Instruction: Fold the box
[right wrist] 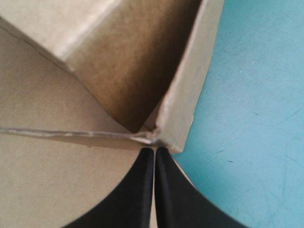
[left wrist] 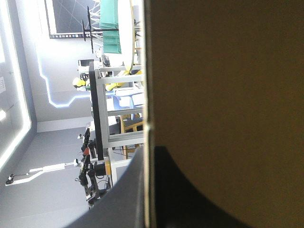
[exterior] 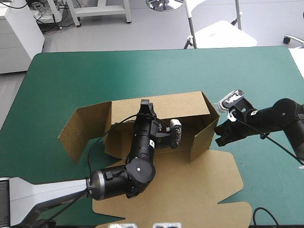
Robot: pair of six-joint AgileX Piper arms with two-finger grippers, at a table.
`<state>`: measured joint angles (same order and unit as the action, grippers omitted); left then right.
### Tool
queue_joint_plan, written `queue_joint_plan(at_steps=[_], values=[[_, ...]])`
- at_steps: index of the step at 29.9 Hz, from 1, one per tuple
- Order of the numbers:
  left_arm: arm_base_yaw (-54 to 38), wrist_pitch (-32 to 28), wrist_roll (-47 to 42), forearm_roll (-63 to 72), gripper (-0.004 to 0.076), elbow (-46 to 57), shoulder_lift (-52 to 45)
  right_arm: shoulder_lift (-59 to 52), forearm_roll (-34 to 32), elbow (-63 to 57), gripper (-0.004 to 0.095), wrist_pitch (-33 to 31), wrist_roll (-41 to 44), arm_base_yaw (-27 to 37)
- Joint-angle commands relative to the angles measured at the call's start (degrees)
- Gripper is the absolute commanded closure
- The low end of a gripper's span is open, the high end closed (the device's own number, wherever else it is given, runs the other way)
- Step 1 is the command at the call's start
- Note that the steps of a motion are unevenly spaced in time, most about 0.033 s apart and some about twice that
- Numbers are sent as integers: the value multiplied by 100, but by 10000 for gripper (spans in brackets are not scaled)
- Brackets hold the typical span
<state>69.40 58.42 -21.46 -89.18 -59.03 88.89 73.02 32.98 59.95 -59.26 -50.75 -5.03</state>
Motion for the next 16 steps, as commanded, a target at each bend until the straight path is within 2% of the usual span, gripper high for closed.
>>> queue_joint_plan(at_steps=[1, 6, 10, 12, 16], values=[[28, 176, -15, -358, 734, -138, -249, -167, 169, 142, 836, 16, -130, 9], [28, 176, -15, -358, 734, -138, -249, -122, 81, 142, 613, 16, -120, 9], [28, 189, -15, -358, 734, -138, -249, -39, 81, 142, 348, 16, -95, 9], [28, 178, -15, -358, 734, -138, -249, -15, -11, 154, 248, 70, -67, 9], [28, 178, 2, -358, 734, -138, -249, -15, -499, 154, 214, 278, 263, 9]])
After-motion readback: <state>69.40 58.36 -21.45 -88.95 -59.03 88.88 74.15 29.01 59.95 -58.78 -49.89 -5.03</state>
